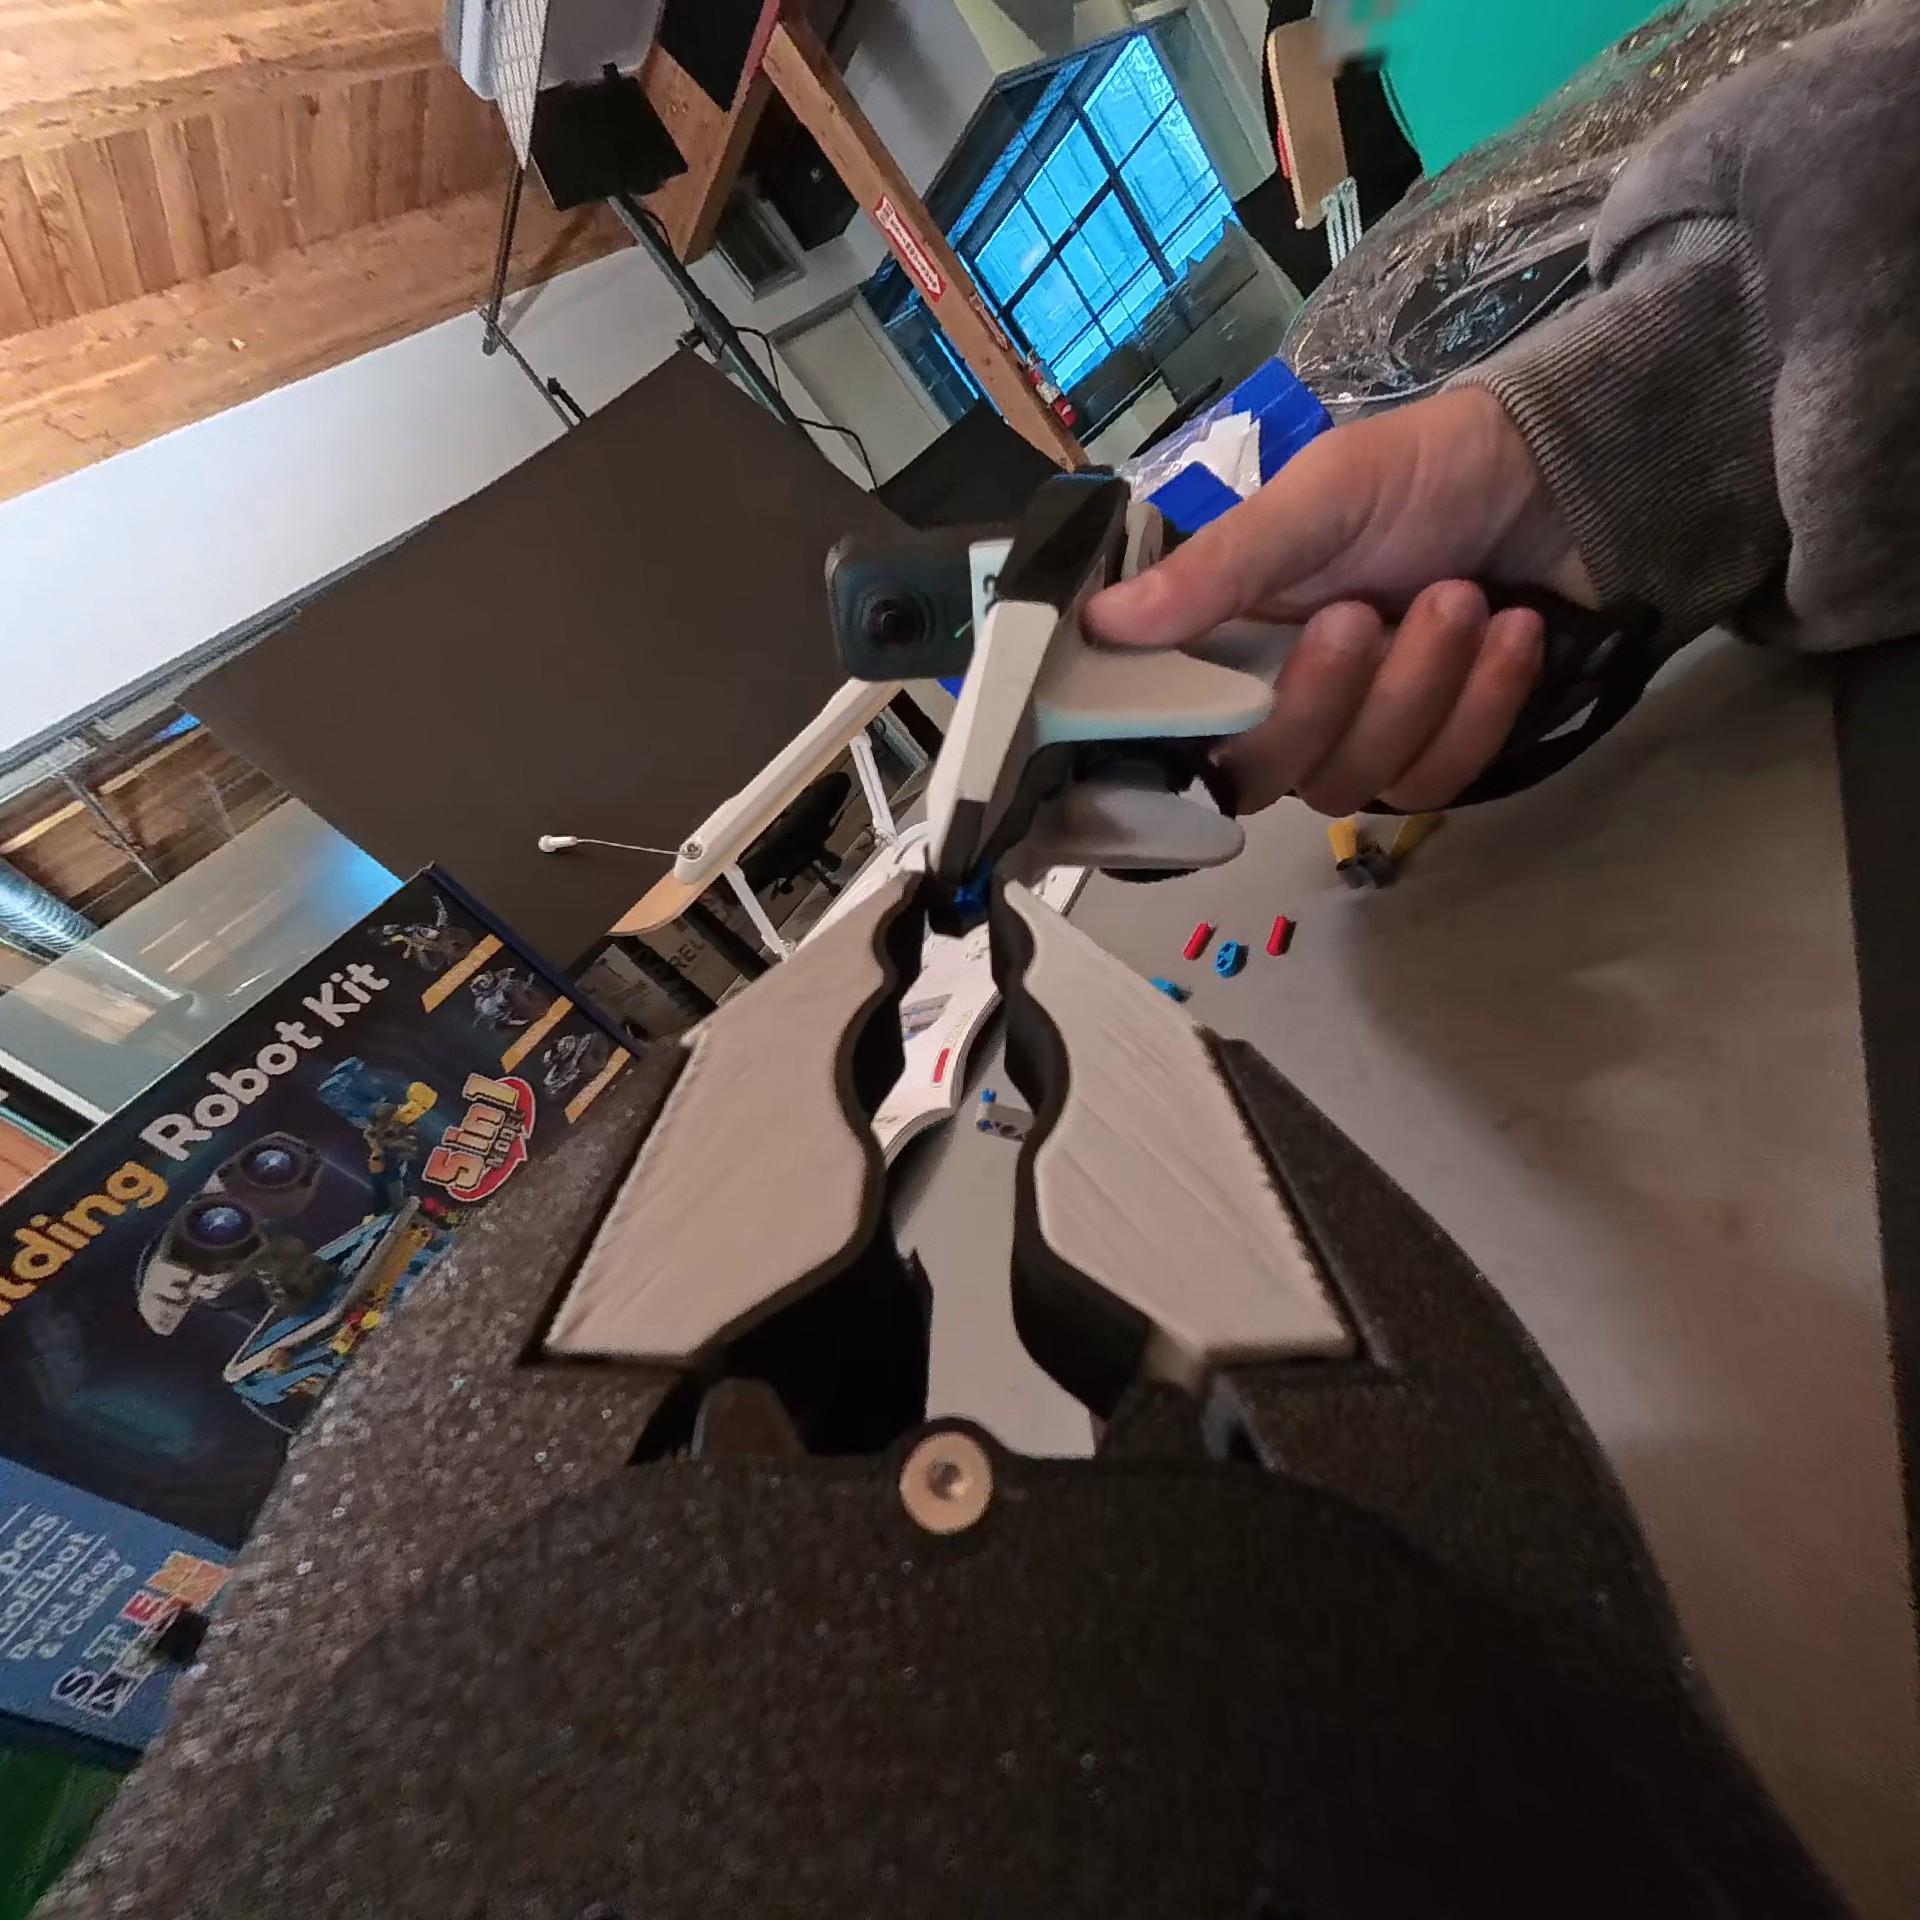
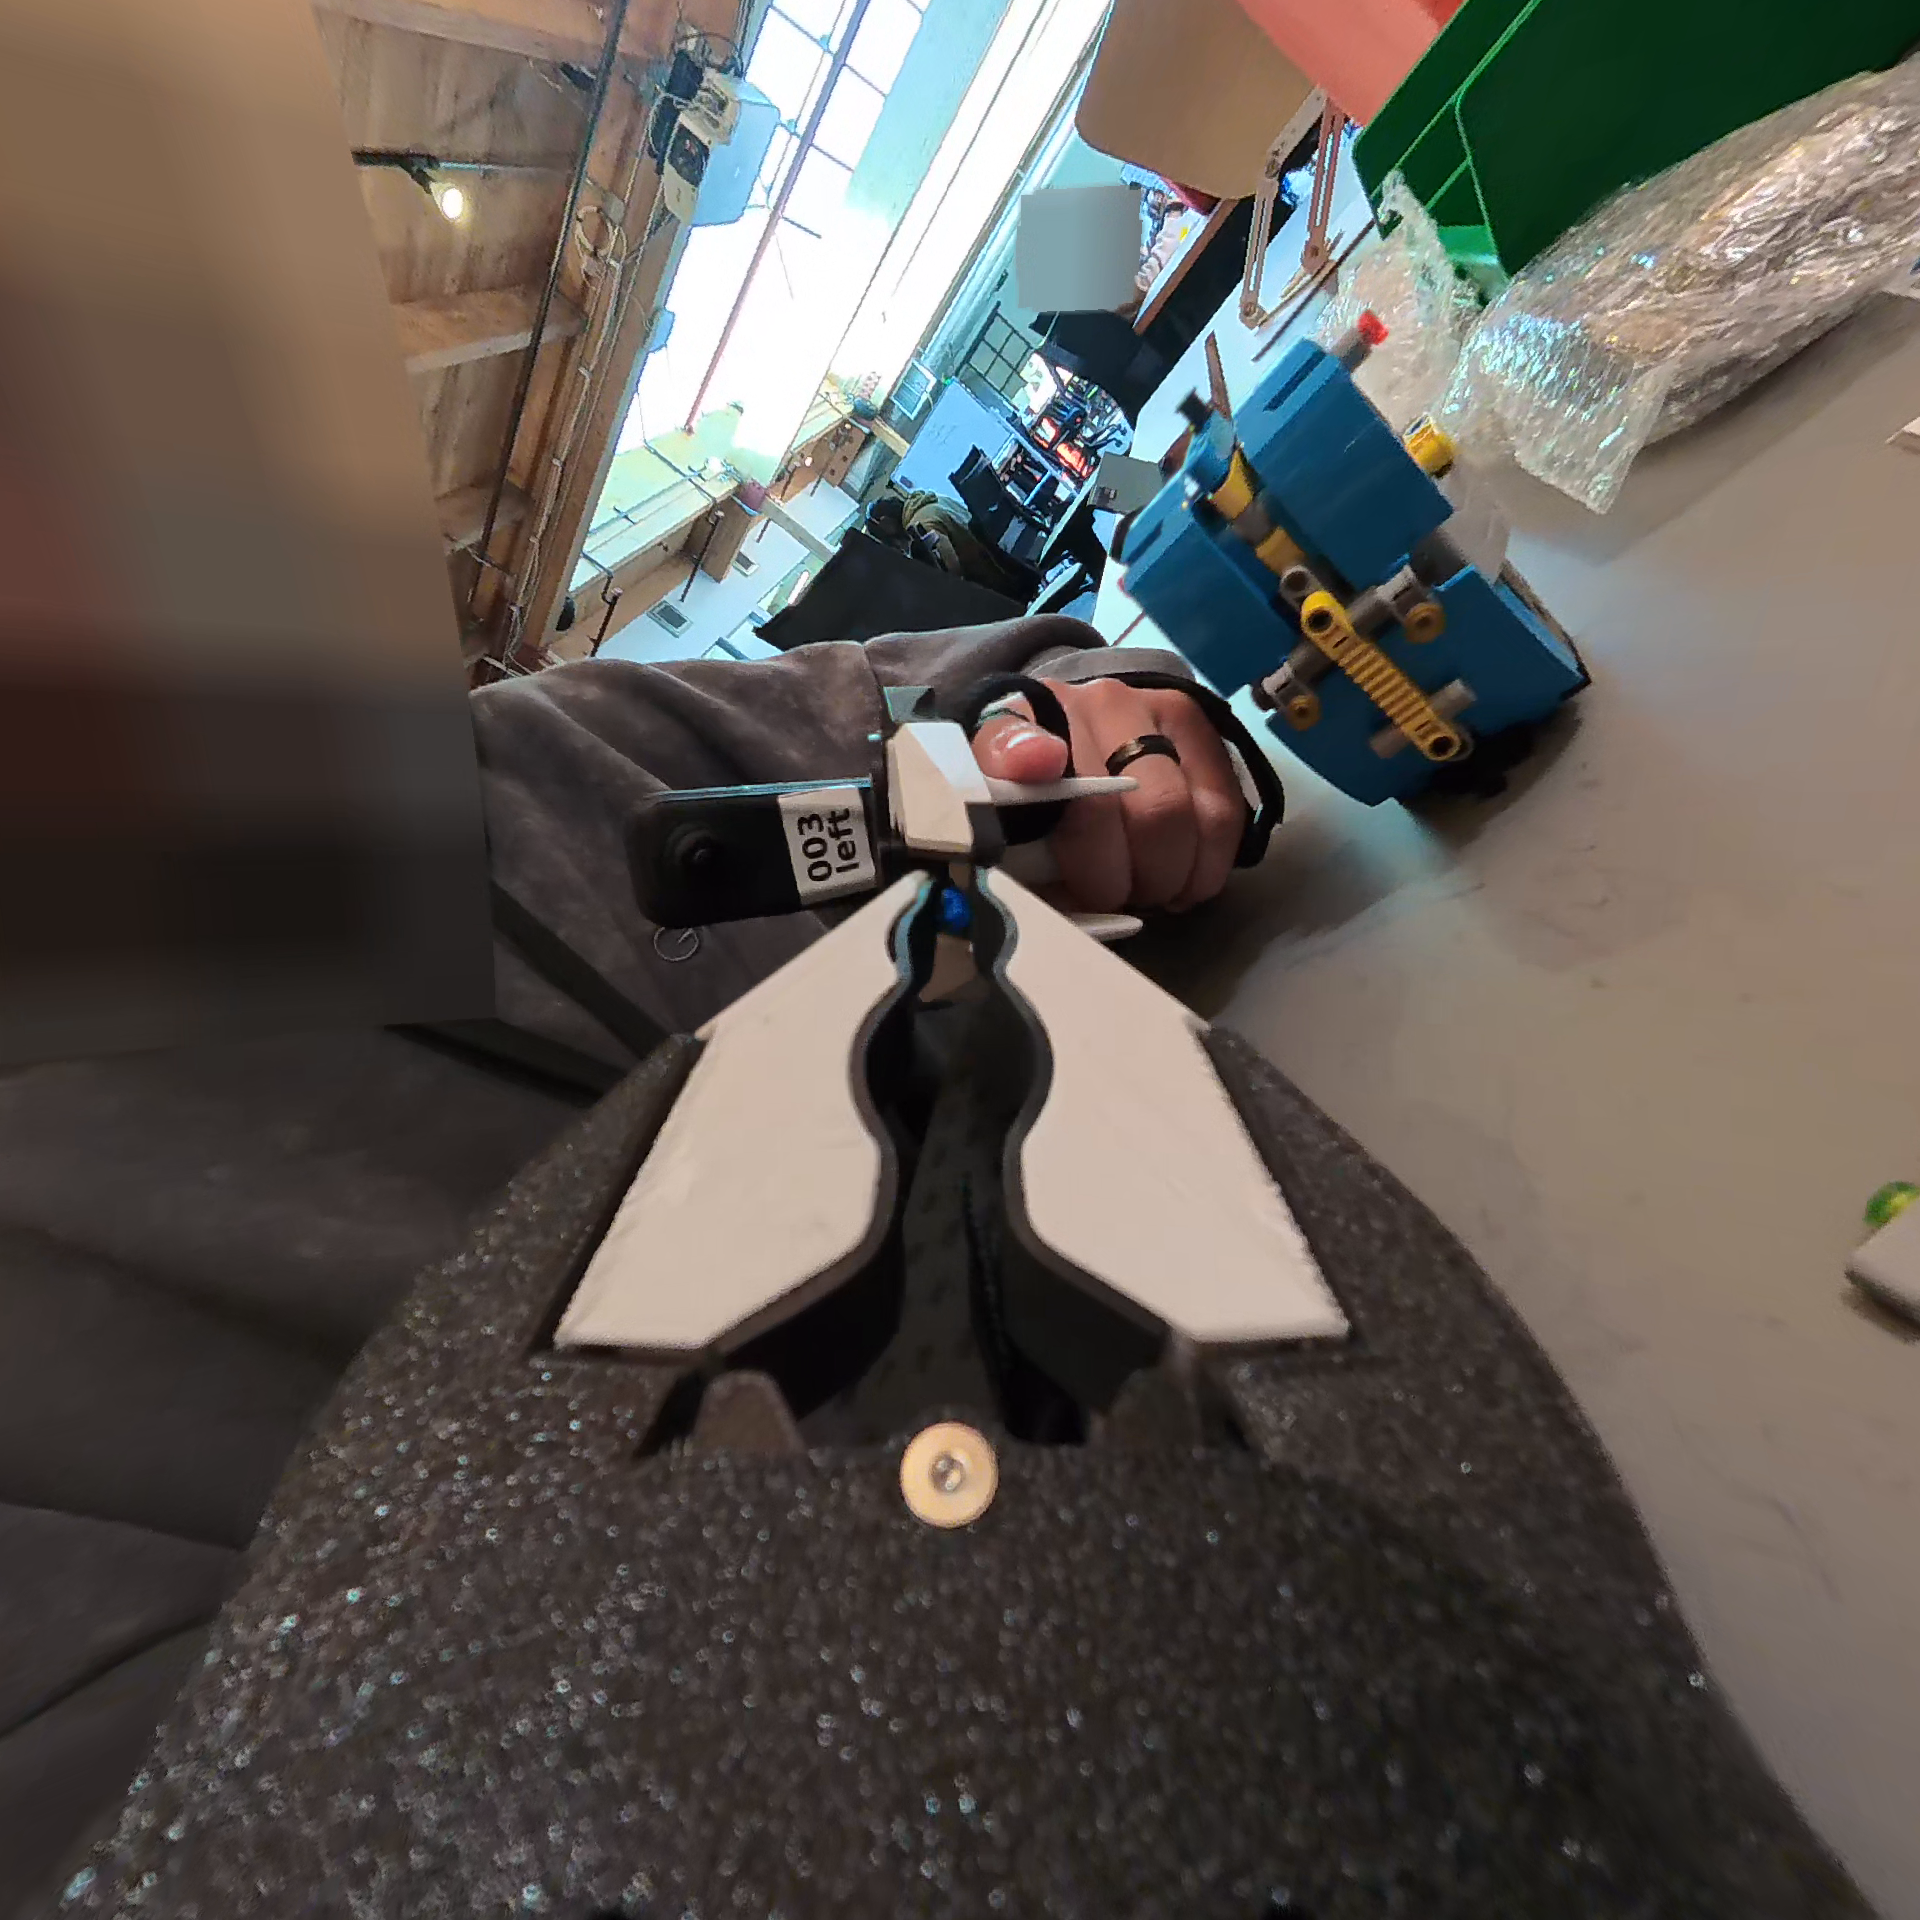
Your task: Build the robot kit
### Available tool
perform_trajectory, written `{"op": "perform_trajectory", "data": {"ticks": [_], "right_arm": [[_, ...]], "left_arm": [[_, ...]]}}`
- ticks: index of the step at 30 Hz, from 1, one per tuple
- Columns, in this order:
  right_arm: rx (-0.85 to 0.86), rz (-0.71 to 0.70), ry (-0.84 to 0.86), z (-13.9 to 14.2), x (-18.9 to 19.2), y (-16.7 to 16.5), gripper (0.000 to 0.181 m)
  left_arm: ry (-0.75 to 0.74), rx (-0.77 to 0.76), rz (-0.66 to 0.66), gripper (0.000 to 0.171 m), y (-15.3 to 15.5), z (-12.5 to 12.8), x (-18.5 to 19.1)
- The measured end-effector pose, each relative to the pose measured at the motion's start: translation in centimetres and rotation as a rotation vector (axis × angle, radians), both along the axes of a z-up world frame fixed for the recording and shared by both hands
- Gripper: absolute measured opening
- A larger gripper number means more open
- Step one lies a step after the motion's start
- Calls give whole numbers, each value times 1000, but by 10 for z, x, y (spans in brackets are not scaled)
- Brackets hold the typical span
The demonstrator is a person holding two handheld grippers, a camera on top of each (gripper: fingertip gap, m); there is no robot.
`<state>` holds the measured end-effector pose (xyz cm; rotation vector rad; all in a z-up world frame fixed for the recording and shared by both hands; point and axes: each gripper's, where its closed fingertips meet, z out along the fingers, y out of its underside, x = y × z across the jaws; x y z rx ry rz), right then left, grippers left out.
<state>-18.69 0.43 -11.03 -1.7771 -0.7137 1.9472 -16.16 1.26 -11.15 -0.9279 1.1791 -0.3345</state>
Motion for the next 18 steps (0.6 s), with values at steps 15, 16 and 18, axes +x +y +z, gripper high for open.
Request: {"op": "perform_trajectory", "data": {"ticks": [15,16,18], "right_arm": [[116,-16,-39,2,0,-4,4],[113,-24,-38,2,1,-2,4],[99,-20,-26,4,3,-2,4]], "left_arm": [[-52,-148,-60,17,-2,3,-3],[-56,-128,-42,20,-1,5,-3],[-52,-91,-42,15,-4,5,-3]]}}
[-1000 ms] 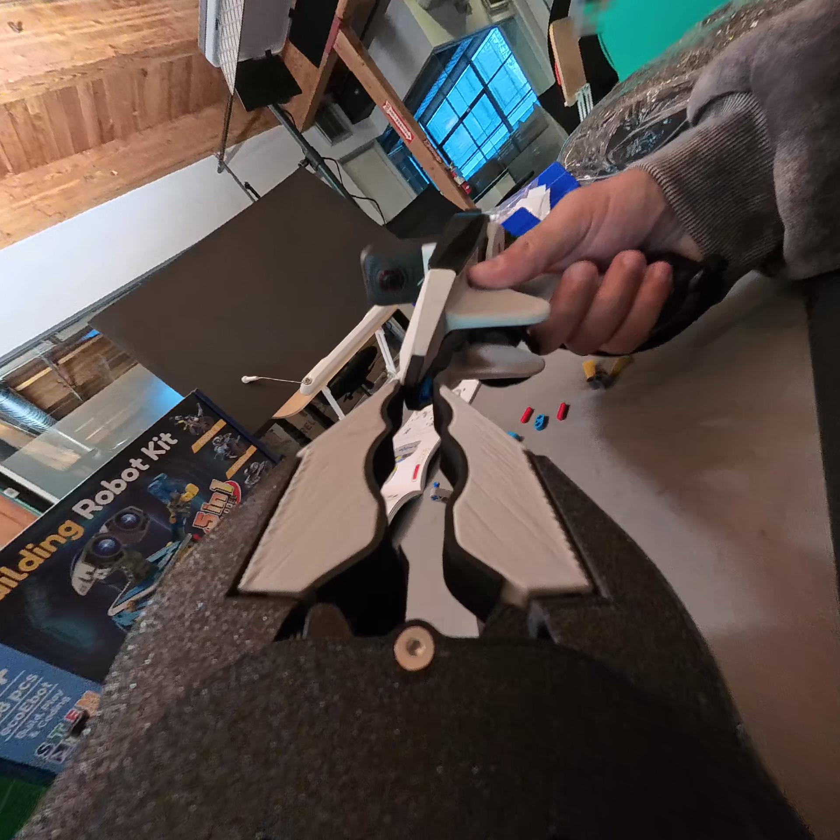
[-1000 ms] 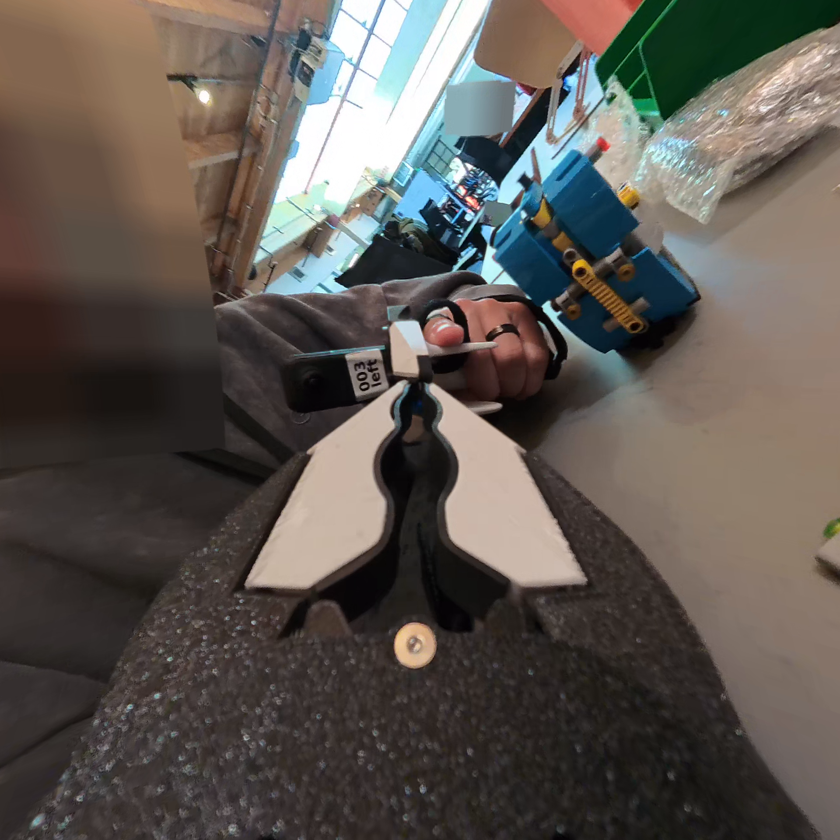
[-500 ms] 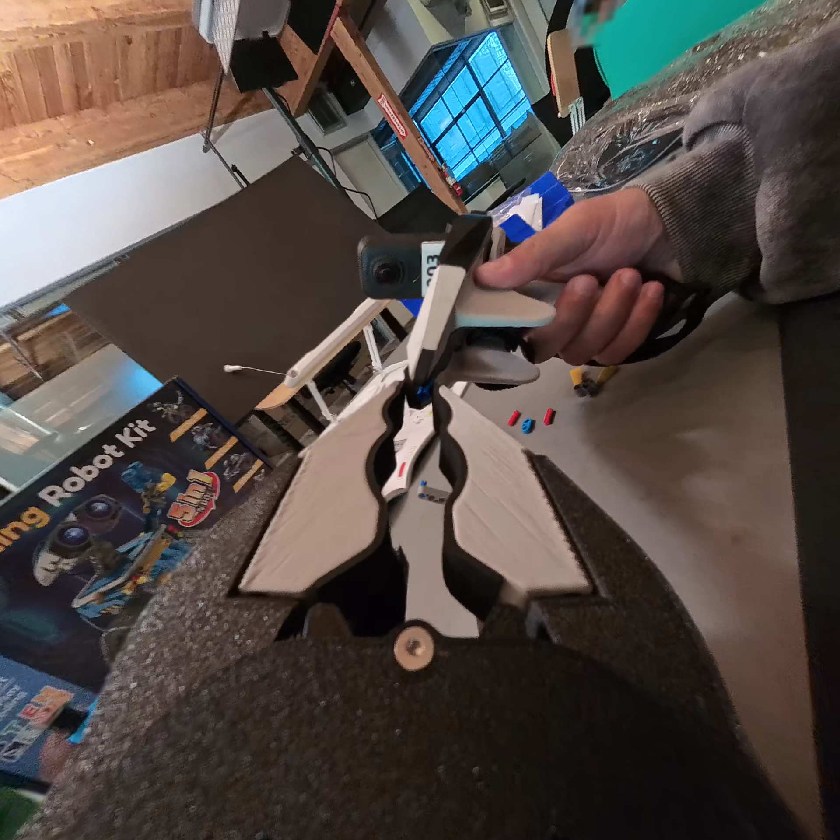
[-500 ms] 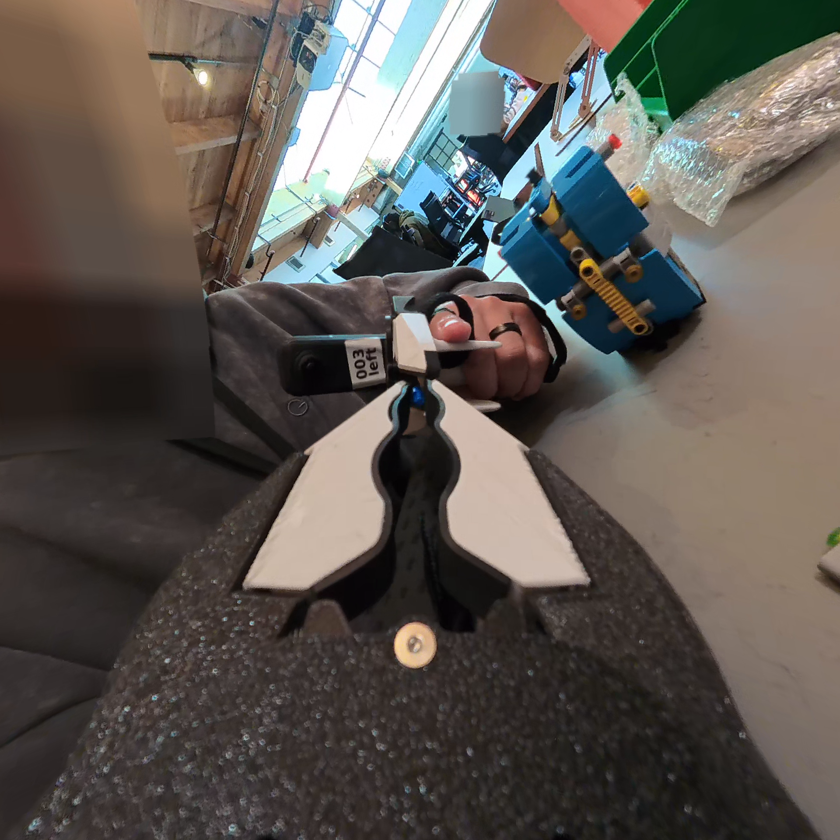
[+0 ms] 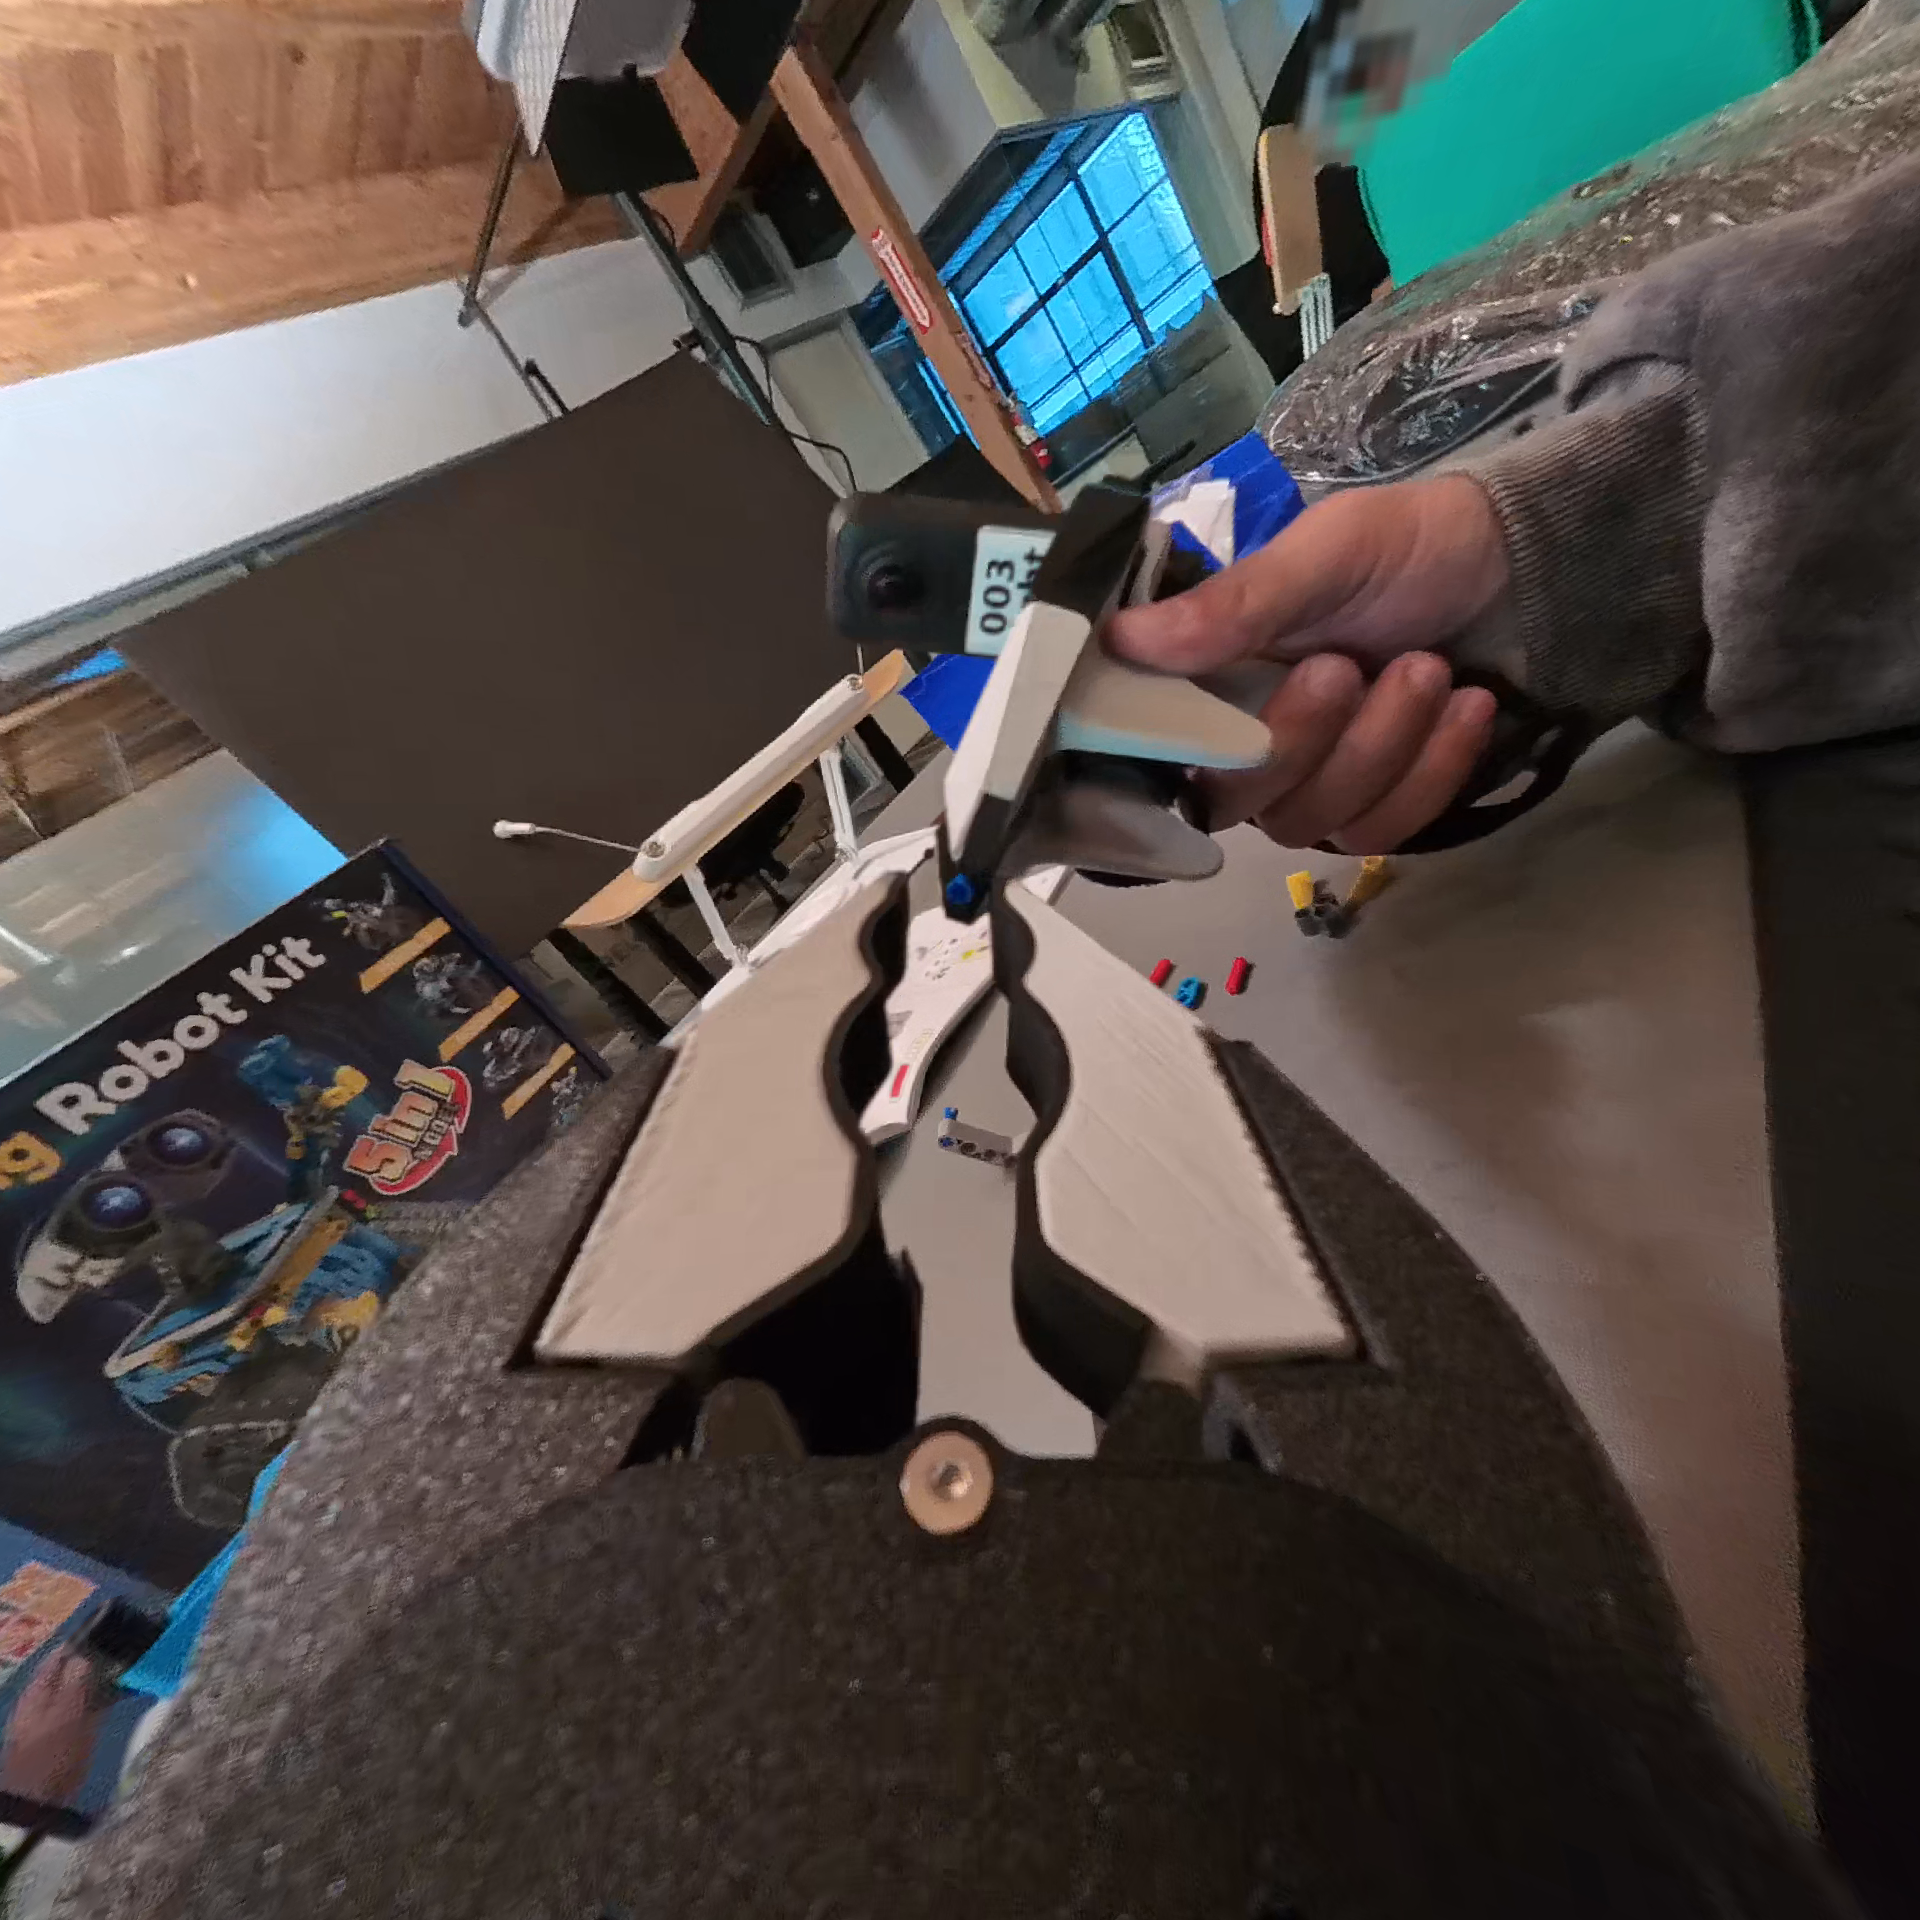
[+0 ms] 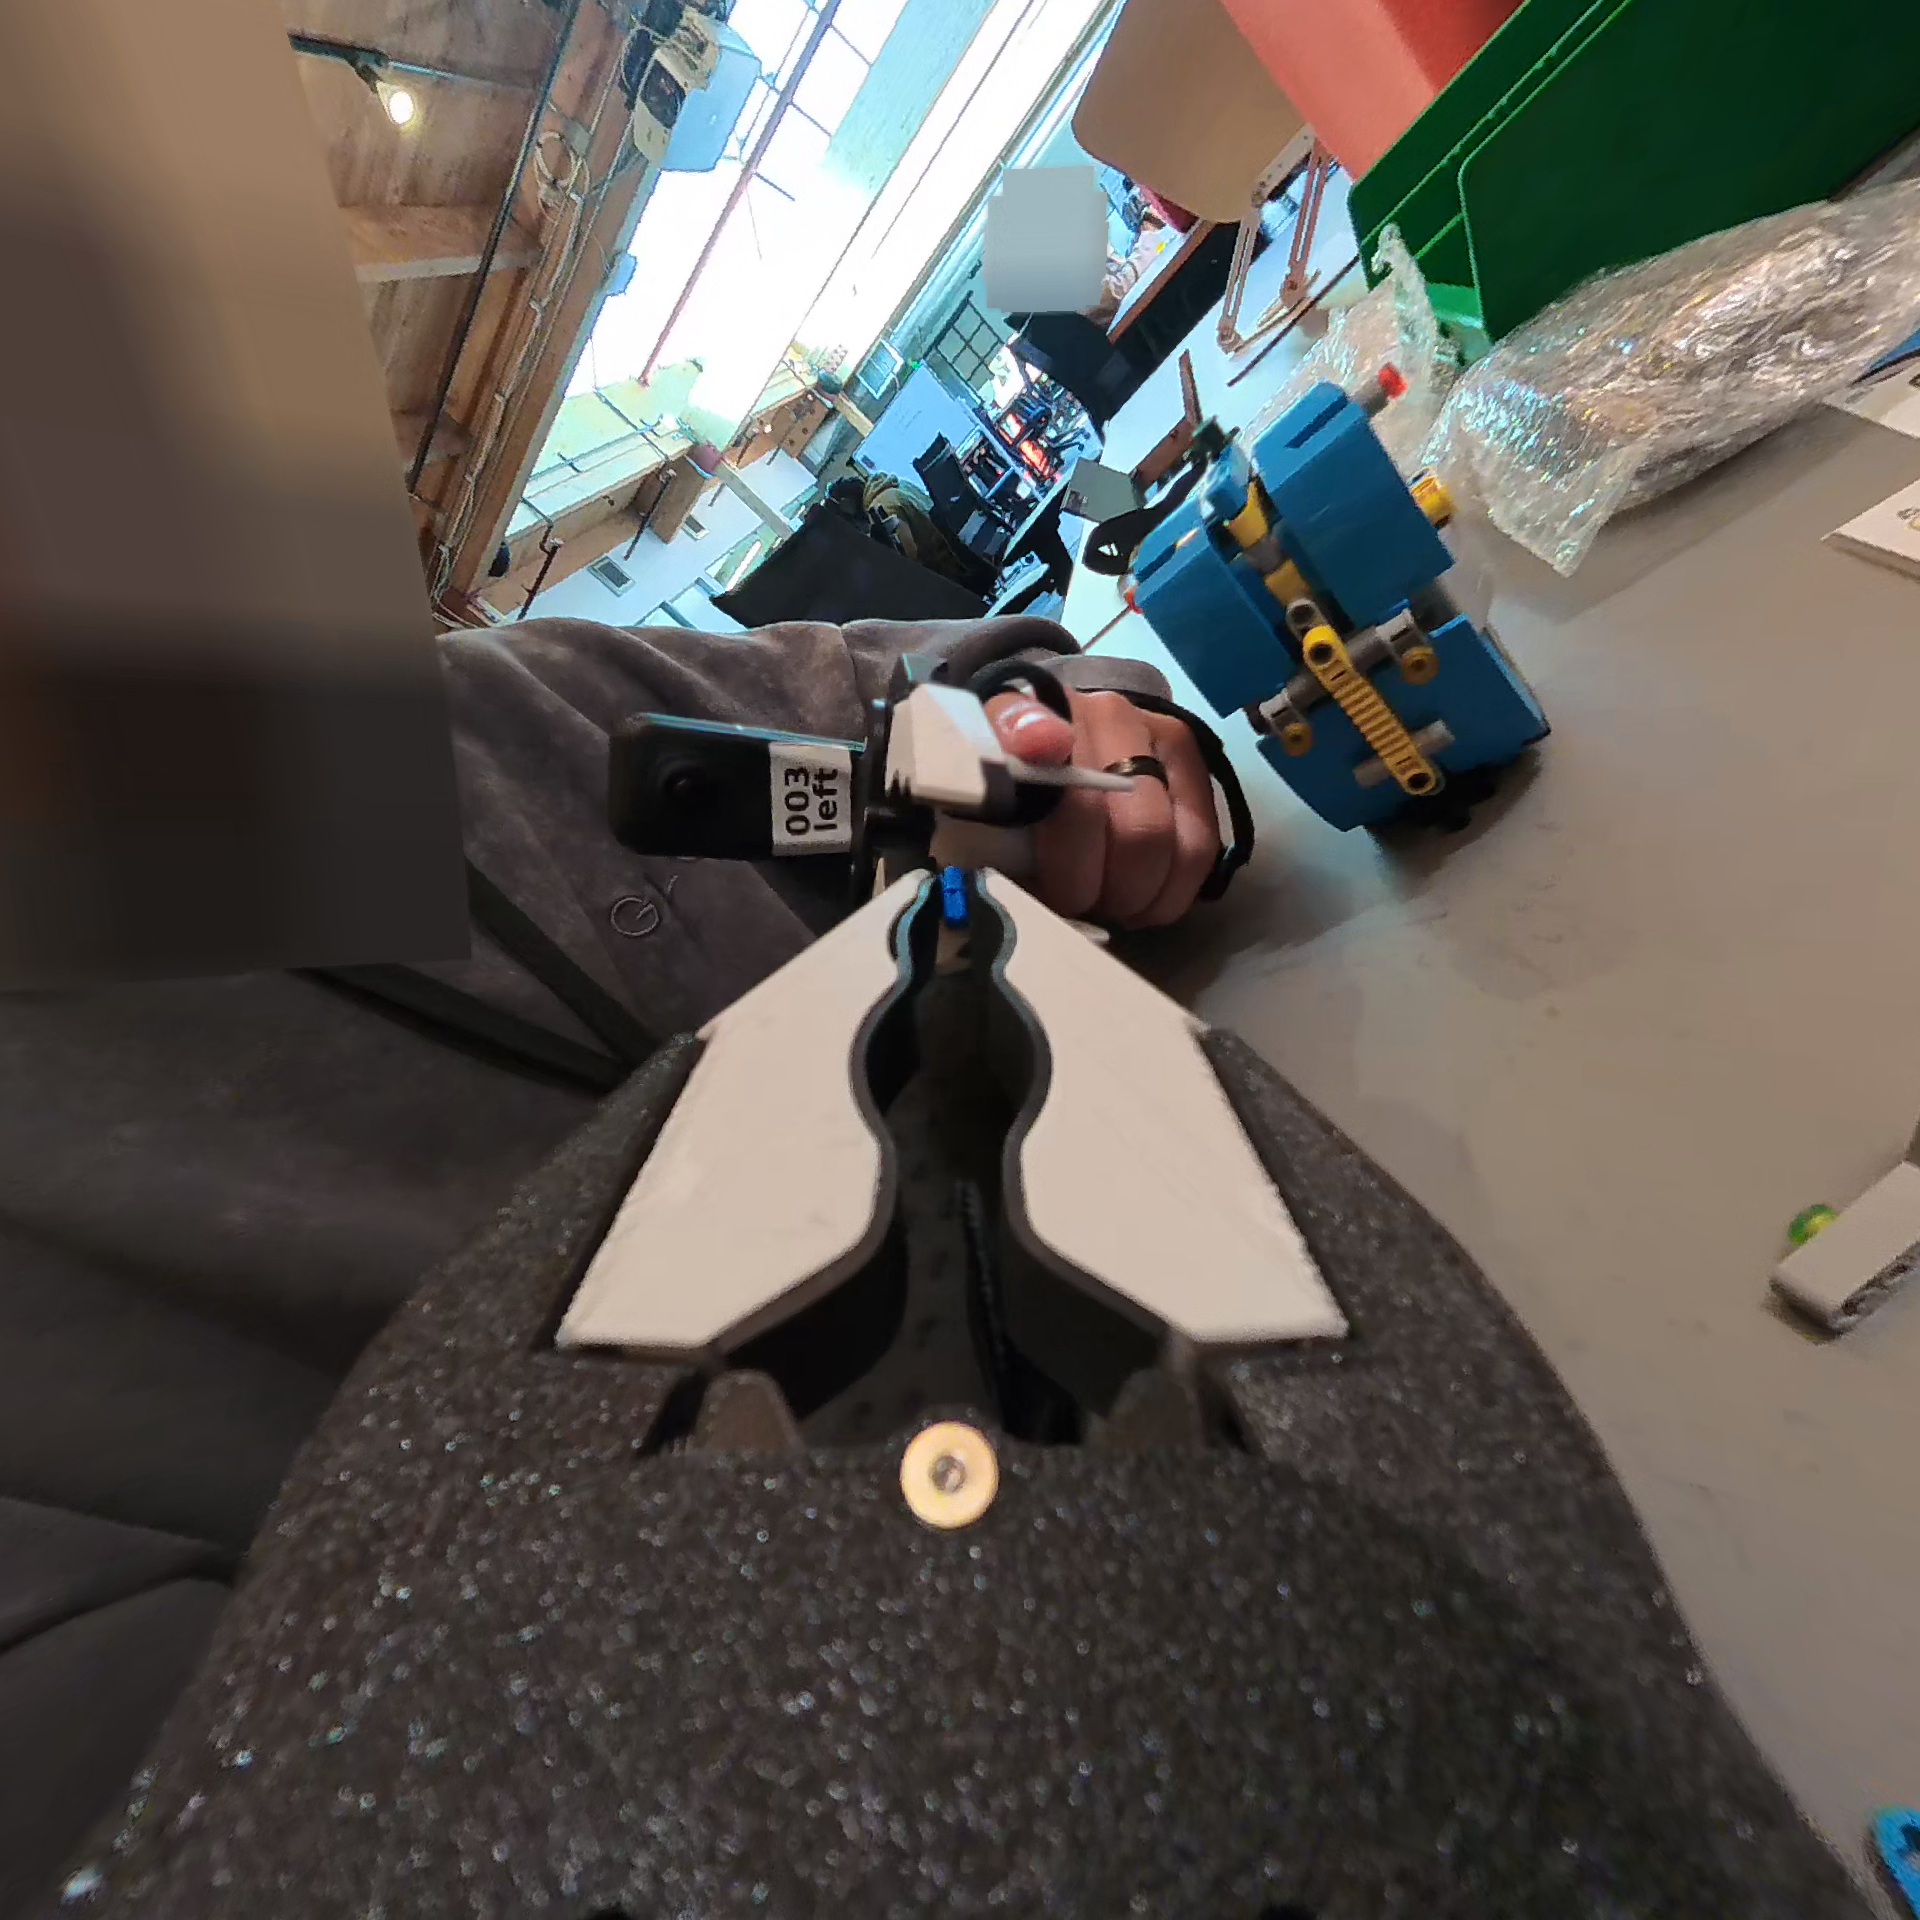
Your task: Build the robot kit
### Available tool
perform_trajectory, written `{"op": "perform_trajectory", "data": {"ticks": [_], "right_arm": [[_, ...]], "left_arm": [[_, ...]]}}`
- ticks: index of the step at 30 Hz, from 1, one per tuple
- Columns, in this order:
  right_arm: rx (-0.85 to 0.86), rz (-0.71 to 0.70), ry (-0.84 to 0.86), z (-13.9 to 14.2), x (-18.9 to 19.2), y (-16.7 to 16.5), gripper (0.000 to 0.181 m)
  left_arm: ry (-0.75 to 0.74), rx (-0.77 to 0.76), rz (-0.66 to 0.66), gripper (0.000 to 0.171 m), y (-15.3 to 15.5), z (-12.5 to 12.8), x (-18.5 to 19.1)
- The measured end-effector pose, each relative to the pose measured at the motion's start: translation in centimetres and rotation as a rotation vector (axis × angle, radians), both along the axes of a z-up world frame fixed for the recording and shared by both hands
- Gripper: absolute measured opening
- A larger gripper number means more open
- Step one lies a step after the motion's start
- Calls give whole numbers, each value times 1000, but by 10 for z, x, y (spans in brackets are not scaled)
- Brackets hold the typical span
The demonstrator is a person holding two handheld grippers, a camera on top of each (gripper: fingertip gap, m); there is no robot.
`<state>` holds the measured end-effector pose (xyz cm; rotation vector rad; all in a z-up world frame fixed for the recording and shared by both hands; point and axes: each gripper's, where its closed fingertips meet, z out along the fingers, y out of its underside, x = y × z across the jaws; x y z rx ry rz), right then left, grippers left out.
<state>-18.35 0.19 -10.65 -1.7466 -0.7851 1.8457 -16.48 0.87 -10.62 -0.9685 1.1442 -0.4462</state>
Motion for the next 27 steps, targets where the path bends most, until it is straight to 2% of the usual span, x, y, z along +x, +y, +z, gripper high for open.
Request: {"op": "perform_trajectory", "data": {"ticks": [1,5,11,21,27], "right_arm": [[-3,5,-1,0,0,-1,4],[-13,30,2,1,1,-4,4],[3,-5,-33,-3,2,1,4],[292,-210,-264,-16,8,20,5],[308,-224,-267,-16,9,22,12]], "left_arm": [[10,18,-9,9,-3,-2,1],[20,78,0,8,-7,-1,1],[62,155,59,8,-2,-3,1],[144,199,136,5,9,-13,1],[143,205,130,5,7,-11,1]]}}
